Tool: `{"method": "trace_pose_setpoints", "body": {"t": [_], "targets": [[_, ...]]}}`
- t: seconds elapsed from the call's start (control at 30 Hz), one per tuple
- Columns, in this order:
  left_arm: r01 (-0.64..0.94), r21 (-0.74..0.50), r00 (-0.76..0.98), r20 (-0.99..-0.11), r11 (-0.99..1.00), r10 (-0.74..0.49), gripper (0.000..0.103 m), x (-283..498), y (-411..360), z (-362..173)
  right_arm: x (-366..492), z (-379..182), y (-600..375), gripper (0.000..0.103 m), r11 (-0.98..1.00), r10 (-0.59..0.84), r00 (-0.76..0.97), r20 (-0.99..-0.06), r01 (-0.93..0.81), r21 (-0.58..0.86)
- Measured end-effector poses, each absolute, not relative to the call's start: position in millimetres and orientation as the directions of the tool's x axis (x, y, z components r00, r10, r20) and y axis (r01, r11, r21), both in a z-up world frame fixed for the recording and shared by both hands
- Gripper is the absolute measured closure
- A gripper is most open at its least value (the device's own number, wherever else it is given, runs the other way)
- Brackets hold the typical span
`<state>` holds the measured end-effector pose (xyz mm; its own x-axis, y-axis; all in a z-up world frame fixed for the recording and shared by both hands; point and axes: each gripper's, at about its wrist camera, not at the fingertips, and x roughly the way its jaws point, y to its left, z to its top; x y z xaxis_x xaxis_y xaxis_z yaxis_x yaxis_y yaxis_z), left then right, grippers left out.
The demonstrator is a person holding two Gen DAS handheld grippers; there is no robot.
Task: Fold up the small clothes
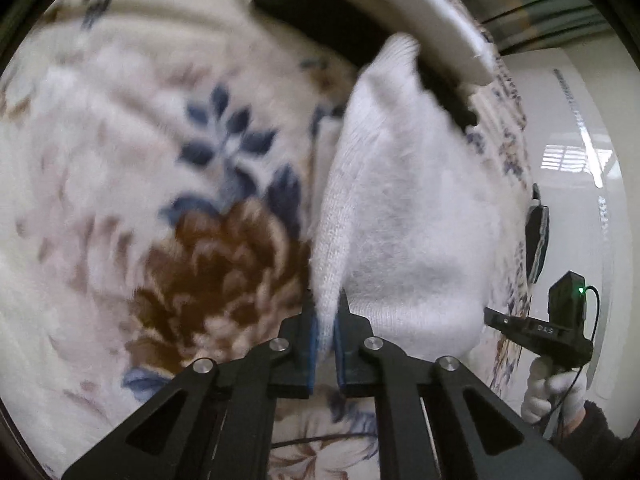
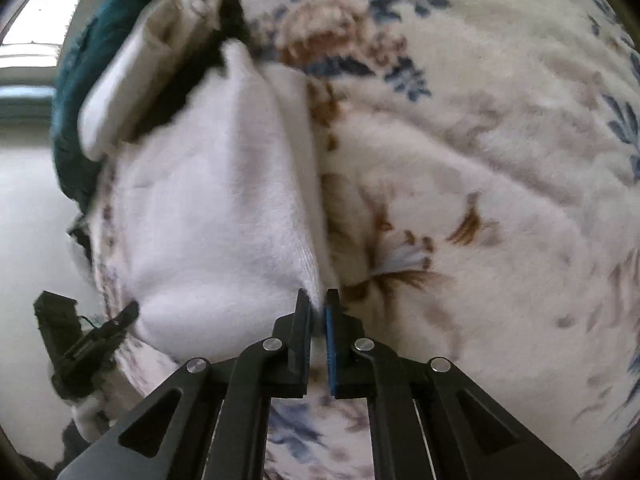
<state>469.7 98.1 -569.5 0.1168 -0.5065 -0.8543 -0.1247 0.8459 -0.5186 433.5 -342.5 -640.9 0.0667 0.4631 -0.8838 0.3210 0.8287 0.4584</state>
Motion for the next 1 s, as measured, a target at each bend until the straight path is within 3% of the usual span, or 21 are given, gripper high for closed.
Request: {"method": "trace_pose_setpoints", "body": {"t": [0.1,0.13,0.2,0.23,0.27,0.3,0.47,0.5,0.53,0.57,0.6,0.67,0.83,1.0], "targets": [[-0.125,-0.539,0.109,-0.842,0.833,-0.528,0.087,467.3,100.5,-550.4,442.8,-643.3,-337.4,0.099,0.832,0.491,0.01,-0.871,0.289,0.473],[-0.112,-0.519,0.119,-0.854,0.847,-0.507,0.076,469.2,98.7,-541.2,445.4,-636.2,-338.3,0.093,0.822,0.514,0.018,-0.858,0.276,0.498],[-0.07,-0.525,0.173,-0.844,0.848,-0.508,0.054,481.7,93.7,-520.0,452.2,-610.8,-343.8,0.079,0.833,0.502,0.077,-0.862,0.227,0.505],[-0.058,-0.522,0.199,-0.841,0.851,-0.503,0.043,490.0,91.2,-513.9,457.6,-599.7,-346.3,0.06,0.841,0.488,0.109,-0.866,0.205,0.5],[-0.034,-0.513,0.233,-0.839,0.858,-0.492,0.043,505.6,85.7,-509.8,465.1,-591.1,-348.9,0.051,0.847,0.477,0.134,-0.868,0.193,0.495],[-0.018,-0.507,0.249,-0.837,0.862,-0.487,0.043,516.4,81.2,-509.9,473.8,-587.4,-350.6,0.051,0.848,0.473,0.151,-0.868,0.189,0.495],[0.04,-0.443,0.217,-0.871,0.896,-0.44,0.046,599.1,47.3,-553.2,540.6,-599.4,-338.7,0.051,0.862,0.45,0.176,-0.876,0.172,0.477],[0.052,-0.443,0.208,-0.872,0.895,-0.443,0.054,611.0,42.3,-560.9,554.2,-605.4,-333.6,0.051,0.863,0.445,0.172,-0.879,0.177,0.472],[0.064,-0.451,0.207,-0.866,0.89,-0.454,0.084,617.8,37.1,-562.3,565.9,-611.8,-327.8,0.051,0.863,0.448,0.168,-0.878,0.176,0.474],[0.084,-0.451,0.2,-0.866,0.888,-0.459,0.096,626.8,32.8,-563.6,576.9,-616.0,-322.7,0.051,0.862,0.449,0.172,-0.877,0.175,0.476],[0.099,-0.455,0.208,-0.86,0.885,-0.466,0.096,630.1,30.7,-559.9,584.9,-617.6,-318.4,0.052,0.863,0.45,0.174,-0.876,0.169,0.477],[0.121,-0.461,0.227,-0.849,0.879,-0.477,0.096,629.2,31.6,-549.5,594.7,-613.8,-313.1,0.098,0.891,0.392,0.206,-0.896,0.155,0.426],[0.065,-0.508,0.239,-0.828,0.859,-0.508,0.097,634.8,50.0,-536.4,600.4,-595.2,-335.8,0.099,0.877,0.345,0.306,-0.887,0.233,0.421],[0.024,-0.461,0.136,-0.878,0.887,-0.459,0.096,659.9,53.8,-586.7,614.7,-622.9,-356.1,0.1,0.849,0.323,0.25,-0.913,0.35,0.397]]}}
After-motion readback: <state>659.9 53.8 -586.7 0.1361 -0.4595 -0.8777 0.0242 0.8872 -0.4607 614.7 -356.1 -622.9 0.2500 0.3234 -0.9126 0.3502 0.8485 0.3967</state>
